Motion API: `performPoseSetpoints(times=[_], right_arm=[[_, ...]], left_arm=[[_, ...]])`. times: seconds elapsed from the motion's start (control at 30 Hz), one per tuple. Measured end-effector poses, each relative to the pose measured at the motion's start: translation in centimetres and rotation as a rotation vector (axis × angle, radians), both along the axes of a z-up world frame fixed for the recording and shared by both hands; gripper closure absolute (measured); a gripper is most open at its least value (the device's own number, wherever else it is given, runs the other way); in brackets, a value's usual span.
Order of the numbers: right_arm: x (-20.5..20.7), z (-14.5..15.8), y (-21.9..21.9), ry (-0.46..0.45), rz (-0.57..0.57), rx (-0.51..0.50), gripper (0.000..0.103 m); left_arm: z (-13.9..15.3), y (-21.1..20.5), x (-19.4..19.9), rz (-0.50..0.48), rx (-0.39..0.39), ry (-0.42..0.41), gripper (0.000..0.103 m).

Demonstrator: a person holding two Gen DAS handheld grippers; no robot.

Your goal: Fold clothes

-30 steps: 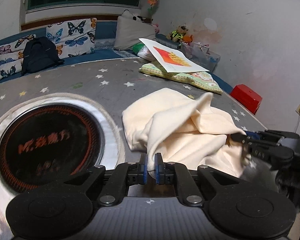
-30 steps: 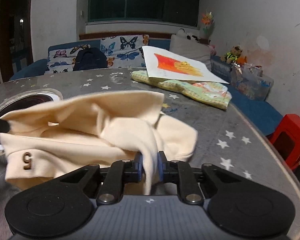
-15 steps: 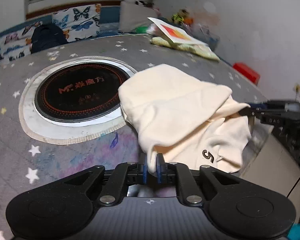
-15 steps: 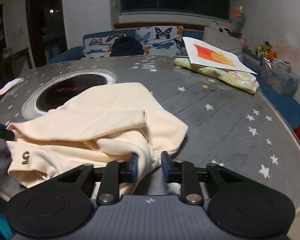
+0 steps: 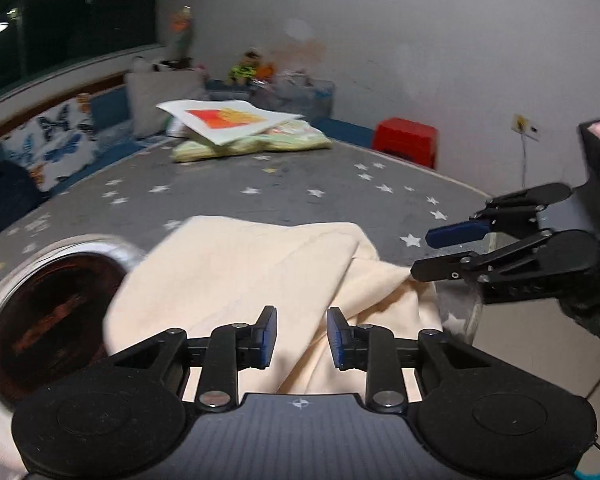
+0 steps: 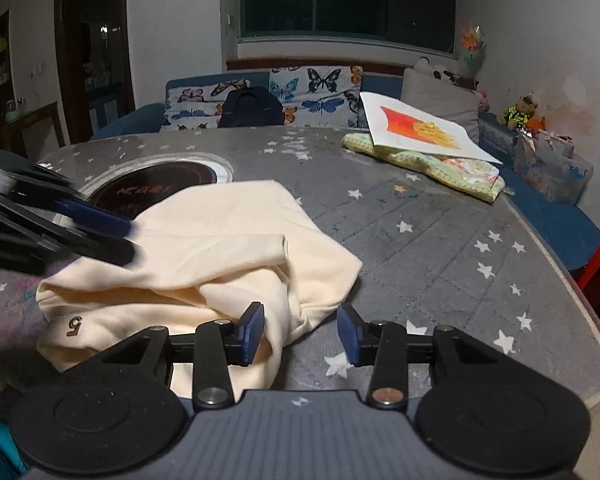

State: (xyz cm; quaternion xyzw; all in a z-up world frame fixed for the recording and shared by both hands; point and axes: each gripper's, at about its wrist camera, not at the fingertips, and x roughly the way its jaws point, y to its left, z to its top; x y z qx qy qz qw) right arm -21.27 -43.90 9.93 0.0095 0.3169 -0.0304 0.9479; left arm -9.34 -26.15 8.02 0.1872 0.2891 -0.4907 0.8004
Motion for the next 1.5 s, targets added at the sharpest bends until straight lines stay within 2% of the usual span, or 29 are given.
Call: performPoseSetpoints(times=[0.07, 0.2, 0.23, 0.27, 0.3, 0.4, 0.57, 0.67, 0.8, 0.97, 1.07, 1.17, 1.23, 1.3, 1.43, 1.5], right_arm=[[0.0, 0.2, 0.1, -0.009, 0.008, -0.002, 0.061], [0.5, 0.1, 0.3, -0.010, 0.027, 0.003, 0.061], [0.6, 0.1, 0.4, -0.010, 0.032, 0.005, 0.061], [0.7, 0.0, 0.5, -0.010, 0.039, 0.006, 0.061], [0.9, -0.1, 0.7, -0.011, 0.045, 0.005, 0.061], [1.3, -0.2, 1.1, -0.011, 0.062, -0.005, 0.061], [2.3, -0.5, 2.4, -0.012, 0.116, -0.024, 0.060], [3.4, -0.8, 3.7, -0.020, 0.168, -0.037, 0.055], [5.3, -1.3, 6.2, -0.027, 0.263, -0.063, 0.053], [8.1, -2.6, 9.2, 0.010, 0.383, -0.068, 0.052], [9.3, -3.3, 10.7, 0.026, 0.433, -0.076, 0.051], [10.5, -4.3, 12.0, 0.044, 0.456, -0.090, 0.059], [10.8, -4.5, 12.0, 0.038, 0.436, -0.102, 0.083], [10.8, -4.2, 11.3, 0.023, 0.401, -0.086, 0.093], [9.3, -2.3, 7.8, -0.055, 0.268, -0.092, 0.095], [8.2, -1.0, 5.3, -0.093, 0.162, -0.102, 0.095]], left_arm=[[-1.0, -1.3, 0.1, -0.030, 0.026, -0.019, 0.073], [-1.7, -1.2, 0.7, -0.014, 0.028, -0.026, 0.074], [-1.8, -1.2, 0.8, -0.010, 0.028, -0.027, 0.077], [-2.0, -1.2, 1.0, -0.006, 0.028, -0.028, 0.090], [-2.2, -1.1, 1.1, -0.001, 0.028, -0.030, 0.096], [-2.6, -1.0, 1.6, 0.012, 0.029, -0.034, 0.099], [-0.4, 3.4, 3.4, 0.171, -0.071, -0.038, 0.101], [1.0, 6.1, 4.5, 0.269, -0.132, -0.040, 0.101], [2.2, 11.5, 5.8, 0.452, -0.178, -0.041, 0.101], [2.7, 18.7, 6.2, 0.666, -0.200, -0.034, 0.101], [1.8, 21.6, 6.2, 0.744, -0.184, -0.004, 0.101], [0.4, 23.5, 6.1, 0.811, -0.168, 0.031, 0.101], [-0.4, 24.9, 6.1, 0.853, -0.170, 0.065, 0.101], [-1.0, 26.0, 5.9, 0.879, -0.170, 0.084, 0.101], [-1.8, 27.3, 5.2, 0.915, -0.154, 0.095, 0.101], [-1.9, 27.9, 4.8, 0.928, -0.146, 0.101, 0.101]])
